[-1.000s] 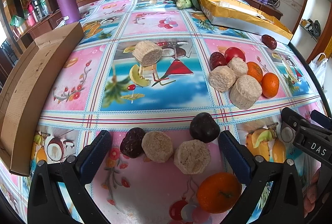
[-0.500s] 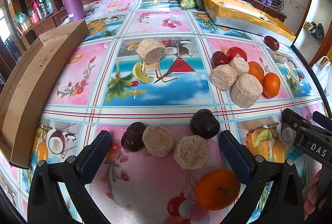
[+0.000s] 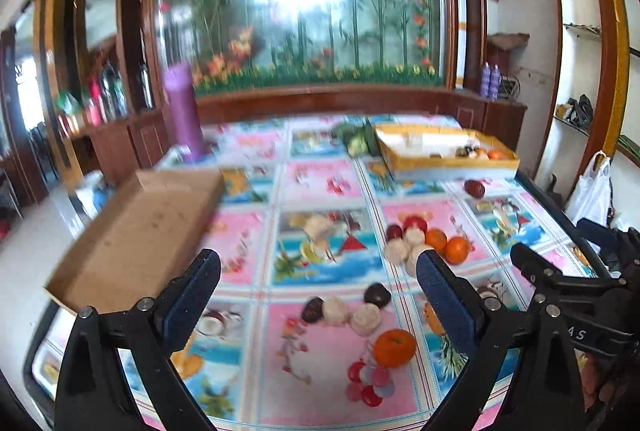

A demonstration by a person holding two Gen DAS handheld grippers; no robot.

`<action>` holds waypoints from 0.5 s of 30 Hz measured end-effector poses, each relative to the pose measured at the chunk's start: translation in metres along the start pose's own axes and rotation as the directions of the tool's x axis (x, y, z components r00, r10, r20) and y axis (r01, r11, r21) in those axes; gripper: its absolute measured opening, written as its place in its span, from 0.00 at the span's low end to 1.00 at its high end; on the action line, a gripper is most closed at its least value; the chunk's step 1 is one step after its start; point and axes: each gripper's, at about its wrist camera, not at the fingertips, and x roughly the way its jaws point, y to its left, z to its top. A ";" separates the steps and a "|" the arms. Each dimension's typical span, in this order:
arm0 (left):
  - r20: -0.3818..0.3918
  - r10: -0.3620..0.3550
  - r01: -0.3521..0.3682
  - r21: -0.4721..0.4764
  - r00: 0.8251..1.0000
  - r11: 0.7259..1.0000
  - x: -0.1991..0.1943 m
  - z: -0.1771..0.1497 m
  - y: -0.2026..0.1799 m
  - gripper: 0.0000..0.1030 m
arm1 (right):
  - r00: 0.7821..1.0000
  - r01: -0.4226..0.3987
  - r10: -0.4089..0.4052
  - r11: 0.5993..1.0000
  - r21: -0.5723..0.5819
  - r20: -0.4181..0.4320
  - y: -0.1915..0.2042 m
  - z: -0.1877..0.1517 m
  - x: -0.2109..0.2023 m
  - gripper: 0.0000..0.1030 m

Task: Organize fruits
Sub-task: 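Move the left tool toward an orange while the right tool approaches another orange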

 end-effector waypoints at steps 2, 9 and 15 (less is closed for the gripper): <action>0.027 0.012 -0.012 0.013 1.000 1.000 -0.011 0.001 0.001 0.96 | 1.000 -0.013 0.013 1.000 0.016 0.026 0.000 -0.003 -0.006 0.96; 0.009 -0.012 0.012 0.023 1.000 1.000 -0.022 -0.003 0.003 0.98 | 0.997 -0.056 0.052 0.996 0.072 0.055 -0.004 -0.007 -0.021 0.89; -0.010 0.045 -0.045 0.037 0.999 0.998 -0.022 -0.008 0.007 0.98 | 0.996 -0.078 0.075 0.995 0.062 0.056 0.000 -0.005 -0.026 0.87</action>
